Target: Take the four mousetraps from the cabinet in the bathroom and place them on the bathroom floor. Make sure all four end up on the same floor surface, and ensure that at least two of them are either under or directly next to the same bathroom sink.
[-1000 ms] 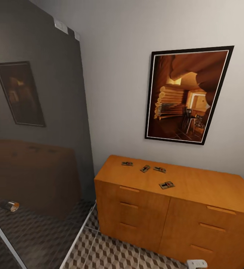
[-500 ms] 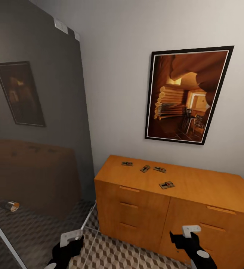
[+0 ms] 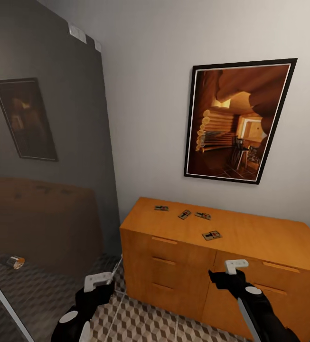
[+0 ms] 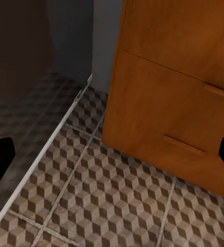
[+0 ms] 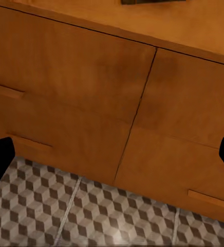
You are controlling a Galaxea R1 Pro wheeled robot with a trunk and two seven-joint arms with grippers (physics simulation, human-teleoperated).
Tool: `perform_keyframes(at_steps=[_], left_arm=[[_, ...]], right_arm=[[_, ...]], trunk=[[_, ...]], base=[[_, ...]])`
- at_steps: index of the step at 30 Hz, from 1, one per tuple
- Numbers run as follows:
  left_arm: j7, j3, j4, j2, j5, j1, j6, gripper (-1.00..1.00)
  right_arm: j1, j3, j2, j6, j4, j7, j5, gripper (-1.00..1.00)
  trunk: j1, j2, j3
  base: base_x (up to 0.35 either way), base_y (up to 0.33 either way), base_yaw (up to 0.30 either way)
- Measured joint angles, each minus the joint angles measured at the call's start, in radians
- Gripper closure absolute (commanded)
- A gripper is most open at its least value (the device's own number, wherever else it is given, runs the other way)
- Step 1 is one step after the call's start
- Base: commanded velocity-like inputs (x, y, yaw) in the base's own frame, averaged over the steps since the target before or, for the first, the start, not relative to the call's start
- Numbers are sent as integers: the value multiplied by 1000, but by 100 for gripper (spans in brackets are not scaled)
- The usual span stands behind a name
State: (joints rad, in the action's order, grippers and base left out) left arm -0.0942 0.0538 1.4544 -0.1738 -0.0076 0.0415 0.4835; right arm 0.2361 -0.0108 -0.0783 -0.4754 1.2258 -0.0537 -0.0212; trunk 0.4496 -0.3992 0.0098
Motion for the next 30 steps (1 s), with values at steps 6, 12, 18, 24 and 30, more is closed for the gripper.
perform_keyframes(at_steps=[6,12,18,24,30], left_arm=[[-1,-16,33,0,-1,89,111,-100],[-1,-45,47,0,0,180,194,-100],[-19,-91,49,-1,5,278,254,-100],[-45,-141,43,-1,14,353,297,-100],[-62,-156,15,-1,42,429,308,-100]], right_arm=[[0,25,2,-138,190,-4,2,-100],[25,29,5,-232,264,-5,10,-100],[97,29,4,-258,278,-5,15,-100],[158,27,4,-261,278,-3,18,-100],[234,26,4,-263,271,3,21,-100]], trunk=[[0,0,0],[0,0,0],[0,0,0],[0,0,0],[0,0,0]], base=[[0,0,0],[0,0,0],[0,0,0],[0,0,0],[0,0,0]])
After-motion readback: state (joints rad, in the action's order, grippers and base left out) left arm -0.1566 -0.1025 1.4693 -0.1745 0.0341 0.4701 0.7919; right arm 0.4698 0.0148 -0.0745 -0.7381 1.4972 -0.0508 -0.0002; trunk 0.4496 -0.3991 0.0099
